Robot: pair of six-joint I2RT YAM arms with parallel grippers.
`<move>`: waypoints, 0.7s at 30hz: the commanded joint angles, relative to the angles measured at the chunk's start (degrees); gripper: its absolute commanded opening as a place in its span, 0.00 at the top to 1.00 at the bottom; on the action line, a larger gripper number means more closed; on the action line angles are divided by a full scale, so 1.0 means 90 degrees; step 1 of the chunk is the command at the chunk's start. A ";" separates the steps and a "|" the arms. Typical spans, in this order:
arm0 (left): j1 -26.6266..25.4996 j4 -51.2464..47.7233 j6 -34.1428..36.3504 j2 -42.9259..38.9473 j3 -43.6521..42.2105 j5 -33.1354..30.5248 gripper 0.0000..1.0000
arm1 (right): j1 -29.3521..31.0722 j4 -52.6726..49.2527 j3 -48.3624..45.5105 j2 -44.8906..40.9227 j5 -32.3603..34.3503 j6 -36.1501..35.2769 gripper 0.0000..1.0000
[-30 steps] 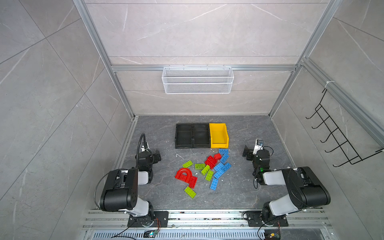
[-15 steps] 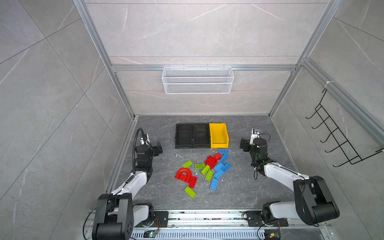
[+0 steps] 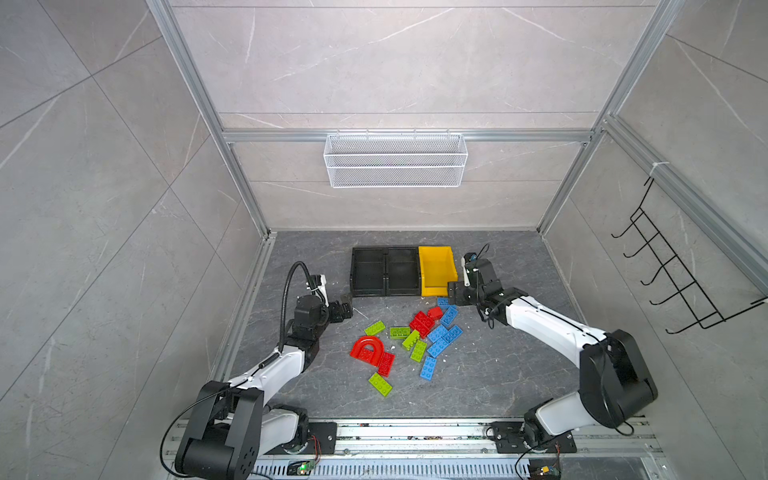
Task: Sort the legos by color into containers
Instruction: 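Reach the right gripper to the blue brick while the left arm lifts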
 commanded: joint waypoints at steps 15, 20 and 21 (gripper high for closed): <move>-0.0183 0.0279 0.0095 -0.0665 -0.0149 -0.0104 0.00 | 0.0172 -0.0542 0.1010 0.1758 -0.0122 0.0523 0.15; -0.0178 0.0290 0.0133 -0.0805 -0.0215 -0.0145 0.00 | 0.0208 -0.0436 0.1066 0.1957 -0.0138 0.0552 0.16; -0.0178 0.0290 0.0139 -0.0815 -0.0220 -0.0151 0.00 | 0.0203 -0.0451 0.1095 0.1999 -0.0118 0.0558 0.16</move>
